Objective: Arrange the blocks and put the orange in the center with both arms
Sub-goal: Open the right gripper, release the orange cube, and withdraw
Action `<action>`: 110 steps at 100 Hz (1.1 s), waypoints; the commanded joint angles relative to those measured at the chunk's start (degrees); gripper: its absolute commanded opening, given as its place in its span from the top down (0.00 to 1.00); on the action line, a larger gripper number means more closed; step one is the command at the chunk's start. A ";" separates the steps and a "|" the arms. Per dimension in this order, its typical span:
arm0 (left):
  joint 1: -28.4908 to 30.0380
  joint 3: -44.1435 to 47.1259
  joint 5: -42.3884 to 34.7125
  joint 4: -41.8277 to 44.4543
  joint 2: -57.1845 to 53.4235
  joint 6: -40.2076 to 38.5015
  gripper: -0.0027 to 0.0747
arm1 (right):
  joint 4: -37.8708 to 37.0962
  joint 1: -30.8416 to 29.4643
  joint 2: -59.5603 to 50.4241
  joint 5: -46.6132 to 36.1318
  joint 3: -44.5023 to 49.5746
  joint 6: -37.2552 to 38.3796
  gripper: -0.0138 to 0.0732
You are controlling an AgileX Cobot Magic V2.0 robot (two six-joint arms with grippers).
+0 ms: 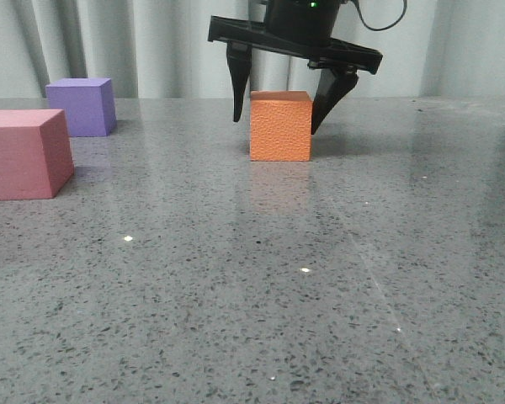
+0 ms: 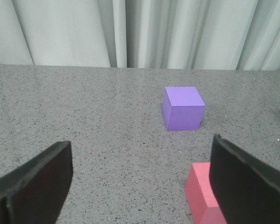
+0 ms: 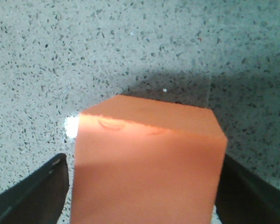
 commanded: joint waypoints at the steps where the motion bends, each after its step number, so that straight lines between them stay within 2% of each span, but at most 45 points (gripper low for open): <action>1: 0.13 -2.08 -4.16 -0.88 0.37 -0.19 0.24 | 0.49 -0.08 -3.86 2.63 -1.75 0.00 0.14; 28: 0.13 -2.08 -4.16 -0.88 0.37 -0.19 0.24 | 0.49 -0.08 -5.82 4.69 -1.75 0.00 0.14; 79: 0.13 -2.08 -4.16 -0.88 0.37 -0.19 0.24 | -1.07 0.05 -16.25 4.69 -0.90 0.00 0.14; 96: 0.13 -2.08 -4.80 -0.88 0.37 -0.19 0.24 | -6.01 1.96 -21.66 4.00 3.55 0.00 0.14; 110: 0.13 -2.08 -4.80 -0.88 0.37 -0.19 0.24 | -9.04 4.08 -27.33 -1.05 10.85 0.00 0.14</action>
